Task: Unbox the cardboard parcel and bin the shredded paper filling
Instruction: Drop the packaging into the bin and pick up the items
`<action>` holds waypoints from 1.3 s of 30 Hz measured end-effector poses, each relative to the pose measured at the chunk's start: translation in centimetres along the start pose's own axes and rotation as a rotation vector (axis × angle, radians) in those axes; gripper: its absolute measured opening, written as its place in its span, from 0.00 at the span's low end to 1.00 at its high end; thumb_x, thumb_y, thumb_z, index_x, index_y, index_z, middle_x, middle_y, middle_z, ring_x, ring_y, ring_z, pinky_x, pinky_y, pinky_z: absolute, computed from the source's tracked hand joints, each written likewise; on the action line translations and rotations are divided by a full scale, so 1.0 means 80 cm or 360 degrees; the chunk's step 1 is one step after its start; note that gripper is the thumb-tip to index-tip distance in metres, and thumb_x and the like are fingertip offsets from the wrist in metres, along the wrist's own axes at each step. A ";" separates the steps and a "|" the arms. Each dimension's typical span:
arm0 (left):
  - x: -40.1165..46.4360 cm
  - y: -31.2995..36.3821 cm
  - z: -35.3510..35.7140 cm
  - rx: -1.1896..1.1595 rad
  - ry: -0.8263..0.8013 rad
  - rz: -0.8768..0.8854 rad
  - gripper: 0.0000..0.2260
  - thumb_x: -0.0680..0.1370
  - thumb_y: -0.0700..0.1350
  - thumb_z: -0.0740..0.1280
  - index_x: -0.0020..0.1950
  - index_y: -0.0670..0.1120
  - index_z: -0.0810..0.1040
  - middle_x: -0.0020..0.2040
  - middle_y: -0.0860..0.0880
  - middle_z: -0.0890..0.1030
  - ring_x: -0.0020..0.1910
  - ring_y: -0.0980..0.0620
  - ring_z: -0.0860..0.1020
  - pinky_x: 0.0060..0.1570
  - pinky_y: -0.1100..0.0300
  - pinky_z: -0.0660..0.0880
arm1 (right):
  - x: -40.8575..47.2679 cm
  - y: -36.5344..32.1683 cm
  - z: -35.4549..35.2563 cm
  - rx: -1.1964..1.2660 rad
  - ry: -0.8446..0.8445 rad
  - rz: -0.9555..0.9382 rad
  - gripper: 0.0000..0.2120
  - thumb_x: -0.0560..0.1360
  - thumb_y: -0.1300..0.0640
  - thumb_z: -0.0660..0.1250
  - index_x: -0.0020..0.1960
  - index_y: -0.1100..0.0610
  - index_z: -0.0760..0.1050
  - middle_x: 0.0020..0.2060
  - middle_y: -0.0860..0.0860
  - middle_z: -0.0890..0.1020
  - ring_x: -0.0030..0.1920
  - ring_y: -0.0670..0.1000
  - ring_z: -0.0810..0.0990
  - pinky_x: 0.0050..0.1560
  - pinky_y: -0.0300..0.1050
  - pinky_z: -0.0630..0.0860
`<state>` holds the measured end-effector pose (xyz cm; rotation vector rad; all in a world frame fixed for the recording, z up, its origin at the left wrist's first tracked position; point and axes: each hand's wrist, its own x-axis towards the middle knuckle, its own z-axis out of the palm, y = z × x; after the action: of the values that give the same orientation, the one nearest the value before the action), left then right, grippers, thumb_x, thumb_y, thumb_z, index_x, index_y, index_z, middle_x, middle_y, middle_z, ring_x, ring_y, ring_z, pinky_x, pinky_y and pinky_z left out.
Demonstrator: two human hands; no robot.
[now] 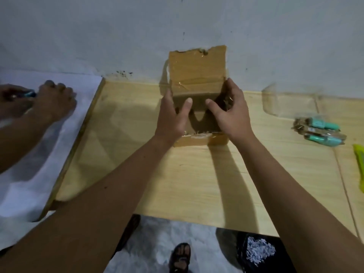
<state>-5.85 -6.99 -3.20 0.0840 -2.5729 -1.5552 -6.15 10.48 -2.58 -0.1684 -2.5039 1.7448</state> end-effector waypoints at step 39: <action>-0.329 0.232 0.288 -0.1012 -0.0737 -0.0424 0.16 0.80 0.43 0.71 0.67 0.51 0.78 0.61 0.50 0.84 0.59 0.52 0.83 0.64 0.47 0.79 | -0.380 0.084 -0.364 0.0159 0.1438 0.0488 0.22 0.84 0.47 0.63 0.76 0.51 0.69 0.68 0.45 0.79 0.67 0.41 0.78 0.69 0.45 0.76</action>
<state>17.30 24.90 0.41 -0.0030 -2.2705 -2.6918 28.11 35.63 0.94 -1.0962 -1.7732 1.3921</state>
